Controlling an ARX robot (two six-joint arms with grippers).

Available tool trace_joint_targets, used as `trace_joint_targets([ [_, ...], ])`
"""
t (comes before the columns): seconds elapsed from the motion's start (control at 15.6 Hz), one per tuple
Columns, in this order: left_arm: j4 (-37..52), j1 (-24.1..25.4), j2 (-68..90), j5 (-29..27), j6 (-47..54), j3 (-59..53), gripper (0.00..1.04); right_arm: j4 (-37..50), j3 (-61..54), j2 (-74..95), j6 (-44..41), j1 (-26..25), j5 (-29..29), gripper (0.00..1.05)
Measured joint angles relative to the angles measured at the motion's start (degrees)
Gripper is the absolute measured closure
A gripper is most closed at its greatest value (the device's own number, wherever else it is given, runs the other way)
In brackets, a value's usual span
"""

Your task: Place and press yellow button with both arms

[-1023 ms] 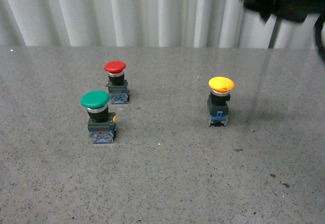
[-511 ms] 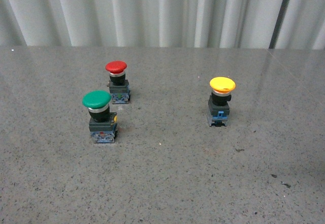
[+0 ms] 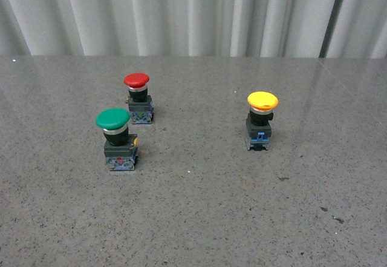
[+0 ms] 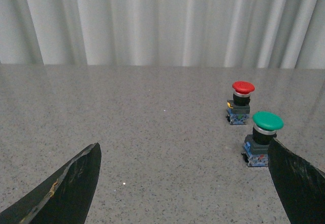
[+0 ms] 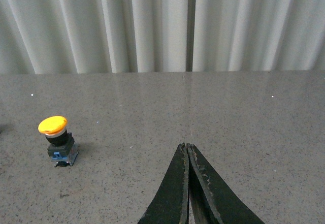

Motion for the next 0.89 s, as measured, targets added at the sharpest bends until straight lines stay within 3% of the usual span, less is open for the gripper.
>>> trace_joint_targets([
  [0.06,0.0,0.0,0.0,0.0,0.0,0.0,0.07,-0.5,-0.7,-1.5,-0.1,-0.9,-1.0,1.03],
  [0.13,0.0,0.0,0.0,0.0,0.0,0.0,0.07,-1.4,-1.6,-3.7,-0.3,-5.5,-6.3,1.03],
  [0.19,0.0,0.0,0.0,0.0,0.0,0.0,0.07,-2.3,-2.2,-5.0,-0.3,-7.6,-6.7,1.03],
  [0.89,0.0,0.0,0.0,0.0,0.0,0.0,0.07,-7.8,-6.1,-15.4,-0.4,-7.1,-7.5,1.03],
])
